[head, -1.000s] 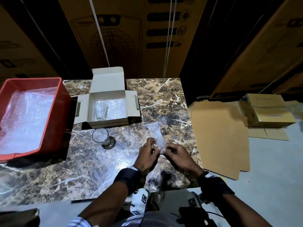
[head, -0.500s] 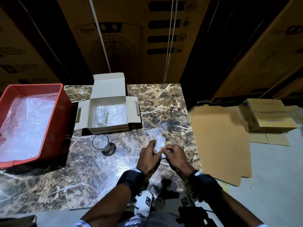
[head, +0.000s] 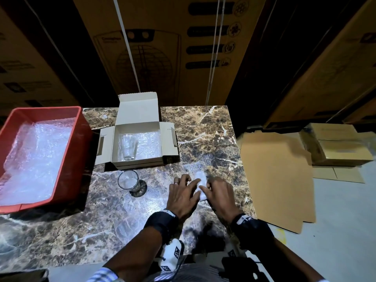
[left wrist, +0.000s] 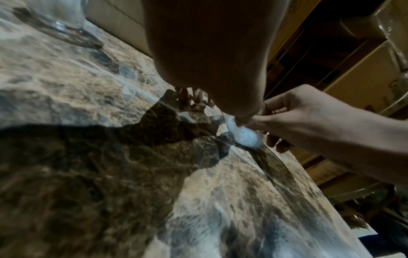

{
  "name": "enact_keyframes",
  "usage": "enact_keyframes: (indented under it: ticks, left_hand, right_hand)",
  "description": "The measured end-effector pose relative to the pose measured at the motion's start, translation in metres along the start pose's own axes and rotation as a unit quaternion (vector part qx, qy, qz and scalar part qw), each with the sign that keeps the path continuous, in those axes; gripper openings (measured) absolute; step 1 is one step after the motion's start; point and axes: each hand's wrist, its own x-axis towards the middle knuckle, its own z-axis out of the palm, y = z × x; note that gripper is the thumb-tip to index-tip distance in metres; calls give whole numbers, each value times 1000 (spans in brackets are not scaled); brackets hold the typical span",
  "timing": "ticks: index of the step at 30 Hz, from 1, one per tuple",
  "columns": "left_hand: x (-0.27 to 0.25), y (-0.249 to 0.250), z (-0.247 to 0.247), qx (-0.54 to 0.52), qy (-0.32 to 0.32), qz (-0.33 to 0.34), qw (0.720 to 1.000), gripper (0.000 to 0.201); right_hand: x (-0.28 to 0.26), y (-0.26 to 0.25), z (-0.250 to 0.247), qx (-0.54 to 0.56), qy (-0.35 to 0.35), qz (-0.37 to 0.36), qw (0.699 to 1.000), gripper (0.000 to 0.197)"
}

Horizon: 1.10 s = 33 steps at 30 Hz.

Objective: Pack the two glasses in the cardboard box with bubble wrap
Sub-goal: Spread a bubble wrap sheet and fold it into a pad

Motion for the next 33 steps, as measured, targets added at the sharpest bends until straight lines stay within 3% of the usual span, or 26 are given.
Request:
enact_keyframes:
  ticks: [4, 7, 15, 21, 28, 33]
  left_hand:
    - [5, 2, -4, 32, -13, -7, 999, 46]
    - [6, 3, -4, 53, -16, 6, 998, 47]
    - [26, 6, -6, 17, -28, -82, 996, 37]
    - [53, 12, -9, -50, -60, -176, 981, 35]
    - [55, 22, -11, -85, -15, -210, 974, 27]
    - [59, 22, -10, -88, -26, -205, 975, 32]
  right_hand:
    - [-7, 10, -3, -14, -42, -123, 991, 12]
    - [-12, 22, 1, -7, -50, -157, 986, 18]
    - [-18, 25, -5, 2, -66, -179, 982, 28]
    - [-20, 28, -13, -51, -140, -211, 966, 51]
    - [-20, 22, -14, -41, -143, -193, 970, 42]
    - [-15, 14, -20, -20, -144, -180, 973, 37]
